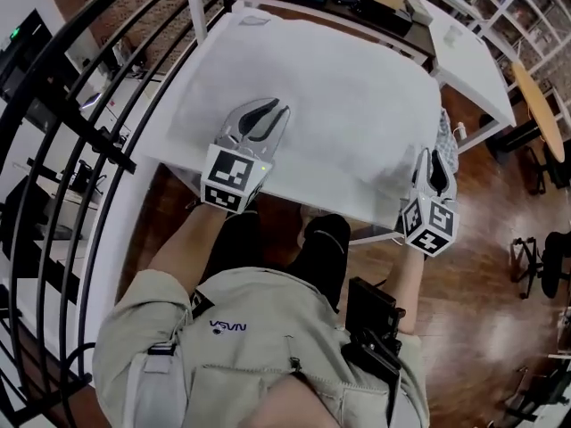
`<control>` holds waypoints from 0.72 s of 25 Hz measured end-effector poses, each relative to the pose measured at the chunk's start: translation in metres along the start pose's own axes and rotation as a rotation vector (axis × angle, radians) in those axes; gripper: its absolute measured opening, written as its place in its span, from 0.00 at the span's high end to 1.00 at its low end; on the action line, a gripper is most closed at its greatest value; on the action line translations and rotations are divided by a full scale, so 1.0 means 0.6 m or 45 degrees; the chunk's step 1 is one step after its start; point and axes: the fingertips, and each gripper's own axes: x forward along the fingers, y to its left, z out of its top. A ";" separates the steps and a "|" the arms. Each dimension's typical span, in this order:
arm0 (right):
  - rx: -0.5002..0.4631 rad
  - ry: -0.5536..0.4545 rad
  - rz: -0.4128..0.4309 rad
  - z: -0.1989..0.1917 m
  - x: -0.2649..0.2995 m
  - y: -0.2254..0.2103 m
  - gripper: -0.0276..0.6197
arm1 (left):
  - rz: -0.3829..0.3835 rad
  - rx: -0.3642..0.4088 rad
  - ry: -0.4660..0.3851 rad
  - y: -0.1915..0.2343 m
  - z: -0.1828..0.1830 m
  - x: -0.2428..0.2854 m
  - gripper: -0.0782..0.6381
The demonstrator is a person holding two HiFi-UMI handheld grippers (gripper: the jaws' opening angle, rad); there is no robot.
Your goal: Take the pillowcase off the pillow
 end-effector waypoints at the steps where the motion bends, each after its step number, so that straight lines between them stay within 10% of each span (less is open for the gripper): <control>1: 0.032 -0.042 0.006 0.010 -0.025 0.008 0.89 | 0.004 0.003 -0.028 -0.011 0.014 -0.024 0.81; 18: 0.119 -0.065 0.043 -0.064 -0.340 0.113 0.95 | 0.163 -0.021 0.001 -0.142 -0.057 -0.298 0.88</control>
